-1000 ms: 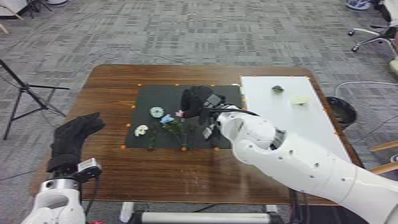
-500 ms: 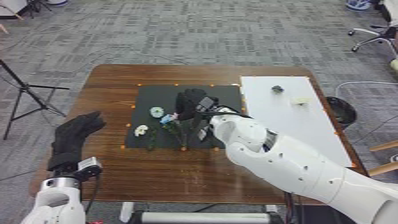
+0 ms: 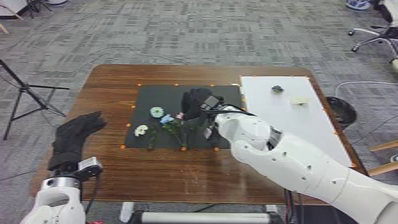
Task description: Arrange flowers
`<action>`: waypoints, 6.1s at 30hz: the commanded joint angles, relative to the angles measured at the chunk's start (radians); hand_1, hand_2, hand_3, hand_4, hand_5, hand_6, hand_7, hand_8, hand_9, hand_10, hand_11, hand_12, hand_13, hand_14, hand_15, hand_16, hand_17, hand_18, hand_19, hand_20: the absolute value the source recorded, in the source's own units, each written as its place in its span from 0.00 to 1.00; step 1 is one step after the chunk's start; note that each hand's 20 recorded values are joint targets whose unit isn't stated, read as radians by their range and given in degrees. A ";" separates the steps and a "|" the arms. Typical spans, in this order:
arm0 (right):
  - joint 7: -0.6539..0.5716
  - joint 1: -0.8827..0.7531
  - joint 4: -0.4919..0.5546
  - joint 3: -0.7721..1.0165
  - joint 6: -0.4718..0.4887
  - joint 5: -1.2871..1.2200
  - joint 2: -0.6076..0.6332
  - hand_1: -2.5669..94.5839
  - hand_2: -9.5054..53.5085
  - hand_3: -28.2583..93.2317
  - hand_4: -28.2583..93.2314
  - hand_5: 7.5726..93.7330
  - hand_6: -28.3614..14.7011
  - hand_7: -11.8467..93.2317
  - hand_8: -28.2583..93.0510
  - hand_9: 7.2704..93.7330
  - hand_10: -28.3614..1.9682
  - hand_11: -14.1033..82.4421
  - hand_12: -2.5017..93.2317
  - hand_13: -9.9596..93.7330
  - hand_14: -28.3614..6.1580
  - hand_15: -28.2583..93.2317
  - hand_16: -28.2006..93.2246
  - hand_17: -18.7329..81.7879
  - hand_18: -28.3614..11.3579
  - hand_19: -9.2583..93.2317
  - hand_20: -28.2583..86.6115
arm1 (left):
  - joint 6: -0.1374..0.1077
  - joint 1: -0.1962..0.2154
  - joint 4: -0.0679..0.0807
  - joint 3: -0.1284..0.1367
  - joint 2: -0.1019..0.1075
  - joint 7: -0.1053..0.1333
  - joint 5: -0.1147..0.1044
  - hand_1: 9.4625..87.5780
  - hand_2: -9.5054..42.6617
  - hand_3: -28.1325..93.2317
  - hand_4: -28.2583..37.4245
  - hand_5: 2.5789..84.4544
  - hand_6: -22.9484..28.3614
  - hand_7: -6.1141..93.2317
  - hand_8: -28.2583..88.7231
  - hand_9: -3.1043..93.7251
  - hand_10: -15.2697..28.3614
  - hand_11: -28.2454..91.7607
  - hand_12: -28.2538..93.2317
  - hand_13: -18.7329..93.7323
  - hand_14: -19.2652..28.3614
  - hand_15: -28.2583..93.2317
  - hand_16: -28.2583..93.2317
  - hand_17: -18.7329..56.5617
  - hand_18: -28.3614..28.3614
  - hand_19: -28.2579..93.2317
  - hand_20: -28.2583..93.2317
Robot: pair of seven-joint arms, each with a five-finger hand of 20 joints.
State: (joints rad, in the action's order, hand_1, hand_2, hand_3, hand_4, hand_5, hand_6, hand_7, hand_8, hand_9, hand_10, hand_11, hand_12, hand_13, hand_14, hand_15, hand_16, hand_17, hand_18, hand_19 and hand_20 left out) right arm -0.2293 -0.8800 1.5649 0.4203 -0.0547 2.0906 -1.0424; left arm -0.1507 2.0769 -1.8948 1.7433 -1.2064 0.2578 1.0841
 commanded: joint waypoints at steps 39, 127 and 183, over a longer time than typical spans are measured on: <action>-0.055 -0.169 -0.088 0.558 0.312 0.282 0.275 0.28 0.00 0.79 0.10 0.25 0.53 0.15 0.20 0.24 0.31 0.15 0.19 0.60 0.29 0.63 0.47 0.40 0.09 0.72 0.74 | 0.003 0.014 -0.011 0.000 -0.007 0.001 0.003 0.22 0.29 0.78 0.06 0.67 0.48 0.24 0.18 0.60 0.69 0.43 0.35 0.57 0.80 0.46 0.25 0.38 0.73 0.35 0.42; -0.018 -0.039 -0.001 0.072 -0.090 0.001 0.138 0.59 0.00 0.69 0.13 0.82 0.72 0.28 0.26 0.83 0.58 0.26 0.25 0.79 0.49 0.71 0.52 0.53 0.14 0.83 0.77 | 0.041 0.001 -0.003 -0.001 -0.012 -0.008 0.008 0.21 0.26 0.79 0.07 0.66 0.48 0.23 0.18 0.60 0.69 0.42 0.35 0.56 0.80 0.46 0.25 0.37 0.74 0.34 0.41; -0.049 -0.126 -0.286 0.441 0.130 0.360 0.106 0.45 0.00 0.79 0.09 0.54 0.66 0.26 0.16 0.57 0.50 0.25 0.20 0.73 0.44 0.64 0.48 0.48 0.15 0.75 0.71 | 0.051 0.005 -0.006 0.003 -0.019 -0.016 0.013 0.22 0.26 0.78 0.08 0.66 0.48 0.23 0.18 0.59 0.69 0.42 0.35 0.56 0.80 0.45 0.25 0.37 0.74 0.34 0.41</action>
State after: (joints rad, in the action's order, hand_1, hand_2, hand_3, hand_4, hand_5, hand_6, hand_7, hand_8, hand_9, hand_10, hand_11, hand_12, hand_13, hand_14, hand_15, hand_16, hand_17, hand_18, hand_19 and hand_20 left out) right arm -0.2725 -0.9903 1.3090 0.8933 0.2147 2.4268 -0.9273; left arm -0.1120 2.0744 -1.8983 1.7447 -1.2137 0.2415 1.0930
